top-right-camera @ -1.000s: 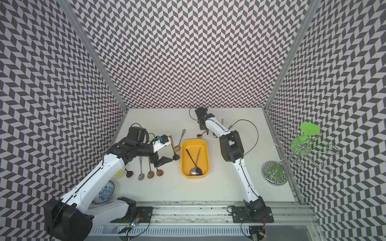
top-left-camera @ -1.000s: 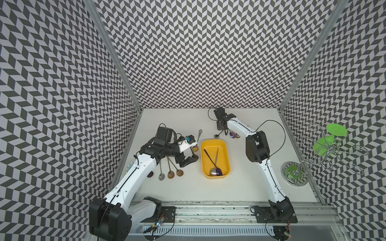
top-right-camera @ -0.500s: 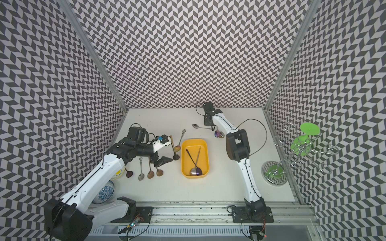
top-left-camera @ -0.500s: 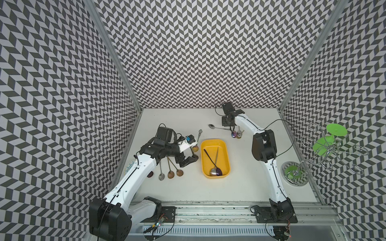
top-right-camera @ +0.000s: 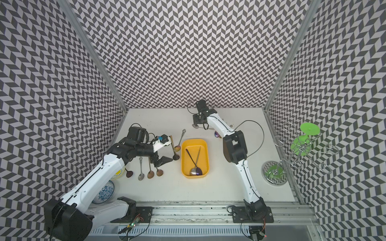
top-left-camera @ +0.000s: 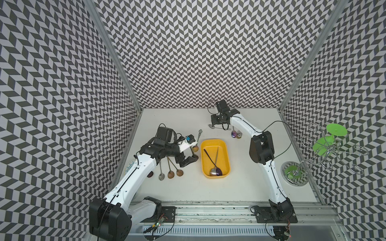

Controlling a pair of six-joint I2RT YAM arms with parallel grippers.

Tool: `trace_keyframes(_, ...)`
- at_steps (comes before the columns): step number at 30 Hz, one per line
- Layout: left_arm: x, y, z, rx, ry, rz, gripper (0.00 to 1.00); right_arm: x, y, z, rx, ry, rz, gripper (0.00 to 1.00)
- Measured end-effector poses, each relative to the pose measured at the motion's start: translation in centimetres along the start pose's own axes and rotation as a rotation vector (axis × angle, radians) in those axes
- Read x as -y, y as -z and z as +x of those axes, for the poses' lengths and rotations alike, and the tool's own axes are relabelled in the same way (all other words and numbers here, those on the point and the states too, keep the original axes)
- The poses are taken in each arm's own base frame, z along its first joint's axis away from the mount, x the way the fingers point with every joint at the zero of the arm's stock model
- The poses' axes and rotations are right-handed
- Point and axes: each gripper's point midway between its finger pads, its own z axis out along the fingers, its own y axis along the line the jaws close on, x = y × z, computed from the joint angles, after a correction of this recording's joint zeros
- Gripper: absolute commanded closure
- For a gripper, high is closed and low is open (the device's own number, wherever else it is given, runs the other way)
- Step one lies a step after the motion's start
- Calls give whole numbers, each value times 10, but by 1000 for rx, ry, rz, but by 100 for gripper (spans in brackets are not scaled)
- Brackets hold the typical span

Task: Put the spoon into the storage box
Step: Pick up the spoon from the center of the board.

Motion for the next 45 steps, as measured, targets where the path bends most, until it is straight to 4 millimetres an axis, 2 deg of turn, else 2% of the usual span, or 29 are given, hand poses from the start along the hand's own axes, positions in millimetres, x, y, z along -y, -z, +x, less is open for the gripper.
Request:
trace_keyframes(4,0,0,0,0,4,-1,2,-23,-12,6,27,76,60,28)
trace_keyframes(8,-3,2,0,5,23,-7,2,-34,-23,12,51,139,127,27)
trace_keyframes(16,-7,6,-7,32,40,-14,2,-15,-52,28,51,204,275,32)
trace_keyframes(20,-6,6,-8,35,43,-10,2,-10,-53,25,64,213,309,41)
trace_keyframes(25,-7,7,-8,36,45,-11,2,-6,-57,24,76,227,337,68)
trace_keyframes(32,-8,7,-8,37,49,-15,2,-1,-55,21,85,259,375,98)
trace_keyframes(40,-11,9,-7,38,55,-23,2,1,-51,20,88,292,398,100)
trace_keyframes(45,-13,10,-6,39,65,-31,2,-6,-38,20,79,312,371,100)
